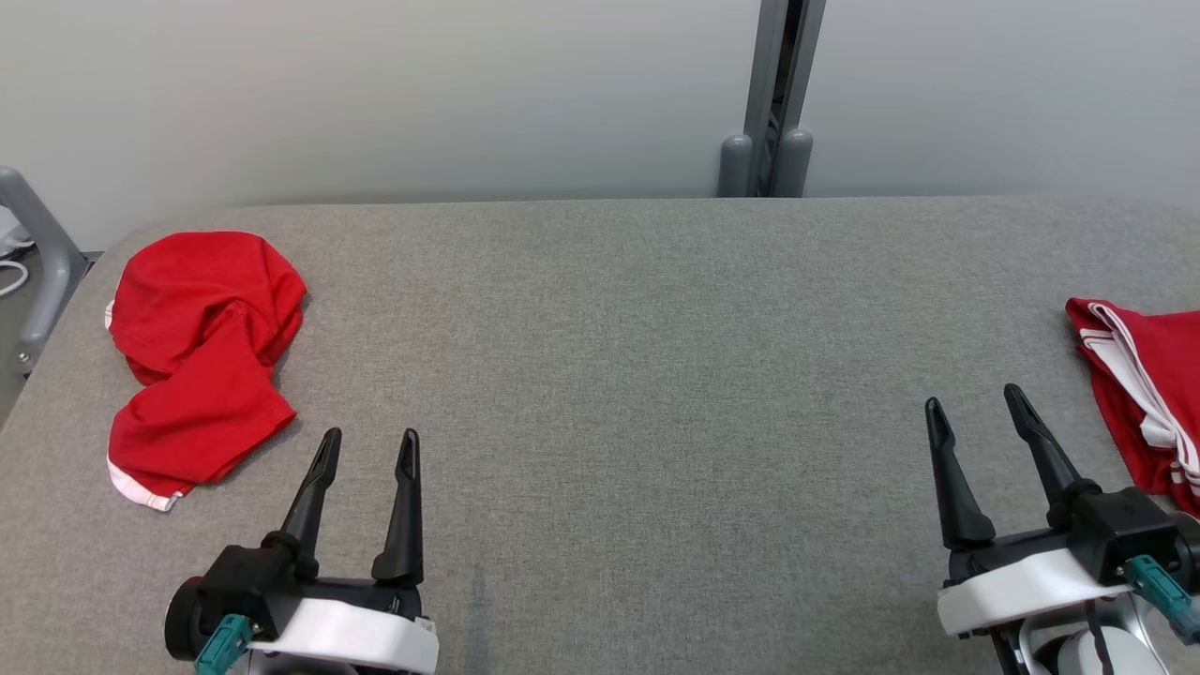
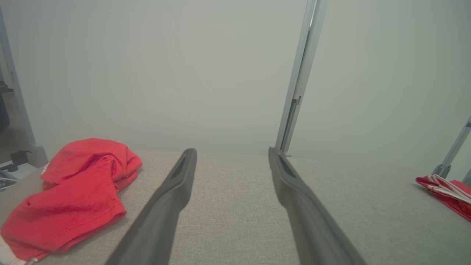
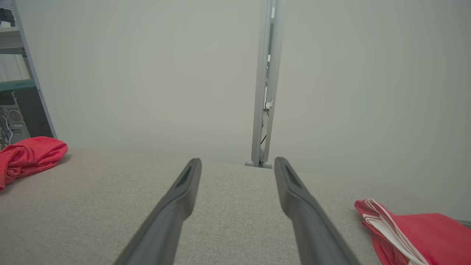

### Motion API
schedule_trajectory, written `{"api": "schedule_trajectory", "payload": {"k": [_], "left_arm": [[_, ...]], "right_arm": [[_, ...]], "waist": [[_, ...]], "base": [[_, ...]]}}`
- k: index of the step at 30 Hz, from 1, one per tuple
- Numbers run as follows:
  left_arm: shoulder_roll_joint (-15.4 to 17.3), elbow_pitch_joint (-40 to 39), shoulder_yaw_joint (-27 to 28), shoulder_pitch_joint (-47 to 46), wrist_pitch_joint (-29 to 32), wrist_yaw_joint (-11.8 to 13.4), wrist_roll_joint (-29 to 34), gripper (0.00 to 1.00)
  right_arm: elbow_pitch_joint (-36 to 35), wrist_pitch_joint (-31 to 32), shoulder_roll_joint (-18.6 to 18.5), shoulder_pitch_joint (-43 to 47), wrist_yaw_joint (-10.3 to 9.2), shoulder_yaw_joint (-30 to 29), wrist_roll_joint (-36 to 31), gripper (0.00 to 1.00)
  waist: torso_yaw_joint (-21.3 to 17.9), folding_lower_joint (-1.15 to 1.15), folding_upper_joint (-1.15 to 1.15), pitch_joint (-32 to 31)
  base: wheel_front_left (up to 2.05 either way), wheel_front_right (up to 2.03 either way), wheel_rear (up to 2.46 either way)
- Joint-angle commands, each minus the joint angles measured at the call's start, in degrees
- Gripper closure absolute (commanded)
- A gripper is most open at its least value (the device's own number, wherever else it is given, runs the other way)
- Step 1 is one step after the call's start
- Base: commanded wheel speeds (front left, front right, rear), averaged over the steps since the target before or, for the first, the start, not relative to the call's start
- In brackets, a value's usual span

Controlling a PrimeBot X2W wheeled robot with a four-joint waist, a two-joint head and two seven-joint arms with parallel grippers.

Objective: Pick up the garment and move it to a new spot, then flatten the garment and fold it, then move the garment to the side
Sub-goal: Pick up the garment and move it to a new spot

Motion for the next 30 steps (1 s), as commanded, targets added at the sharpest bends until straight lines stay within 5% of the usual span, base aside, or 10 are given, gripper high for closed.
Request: {"api": "schedule_trajectory", "payload": {"k": [1,15,30], "left_arm": [[0.20,-0.06,0.07,-0.75,-0.23,0.13,-0.21,0.00],[0.21,1.06,-0.01,-3.74,-0.23,-0.42,-0.17,0.00],[0.21,1.61,2.90,-1.10,-0.22,0.50,1.09,0.00]], "right_arm": [[0.03,-0.04,-0.17,-0.14,-0.05,-0.19,-0.14,0.00],[-1.89,-0.05,-0.18,-0.66,-0.05,1.11,-1.52,0.00],[-0.74,-0.04,-0.22,0.35,-0.05,6.06,0.44,0.00]], "waist": [[0.11,0.00,0.00,0.04],[10.02,0.00,0.00,4.65],[22.82,0.00,0.00,0.68]], "base": [[0.00,0.00,0.00],[0.00,0.00,0.00],[0.00,0.00,0.00]]}}
